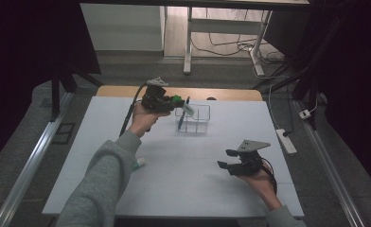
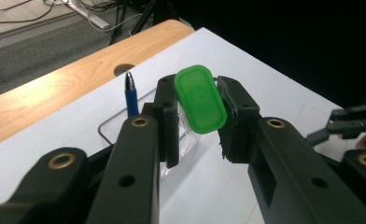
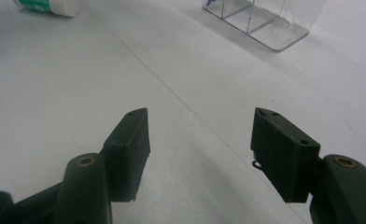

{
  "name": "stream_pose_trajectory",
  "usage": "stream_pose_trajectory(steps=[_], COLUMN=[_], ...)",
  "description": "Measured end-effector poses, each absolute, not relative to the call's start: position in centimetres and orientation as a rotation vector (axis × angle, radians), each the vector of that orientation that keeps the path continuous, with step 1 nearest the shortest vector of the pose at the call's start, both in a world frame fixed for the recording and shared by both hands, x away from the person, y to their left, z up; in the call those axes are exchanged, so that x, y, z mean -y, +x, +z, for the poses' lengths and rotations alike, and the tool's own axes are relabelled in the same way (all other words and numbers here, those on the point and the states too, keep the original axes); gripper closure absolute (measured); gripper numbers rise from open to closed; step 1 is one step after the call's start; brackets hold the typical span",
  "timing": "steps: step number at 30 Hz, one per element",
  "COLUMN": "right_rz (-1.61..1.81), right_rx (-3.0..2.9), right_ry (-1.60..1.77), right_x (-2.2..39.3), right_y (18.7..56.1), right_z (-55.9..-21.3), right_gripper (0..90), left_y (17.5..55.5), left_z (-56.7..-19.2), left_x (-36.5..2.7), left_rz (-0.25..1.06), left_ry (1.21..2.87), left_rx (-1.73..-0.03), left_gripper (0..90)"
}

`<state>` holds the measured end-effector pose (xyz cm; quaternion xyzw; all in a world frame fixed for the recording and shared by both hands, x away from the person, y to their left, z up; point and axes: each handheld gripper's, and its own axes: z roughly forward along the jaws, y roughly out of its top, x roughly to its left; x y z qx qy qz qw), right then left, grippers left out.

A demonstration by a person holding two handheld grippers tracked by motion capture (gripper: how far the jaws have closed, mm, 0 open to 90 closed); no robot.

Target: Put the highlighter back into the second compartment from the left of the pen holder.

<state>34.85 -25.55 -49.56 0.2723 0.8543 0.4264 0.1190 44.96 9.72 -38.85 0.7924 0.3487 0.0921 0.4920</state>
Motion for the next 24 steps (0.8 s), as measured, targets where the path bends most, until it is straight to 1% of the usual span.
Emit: stream_pose_trajectory(steps=[6,14,24], right_rz=[1.246,1.247,1.243], right_rx=[-2.498,-2.503,-2.51], right_ry=[0.801,0.805,0.812], right_x=[25.5,25.6,25.7], right_y=[34.9,35.0,35.1], right_z=[-49.7,-49.7,-49.9], right_gripper=[36.9,36.9,36.7], left_y=[45.9,47.2,47.6], left_z=[-39.0,-39.6,-40.0], left_x=[-9.1,-8.0,-7.2], left_rz=[0.249,0.249,0.249], left_ry=[1.95,1.983,2.007], left_rx=[-0.855,-0.873,-0.87], left_gripper=[70.4,70.3,69.6])
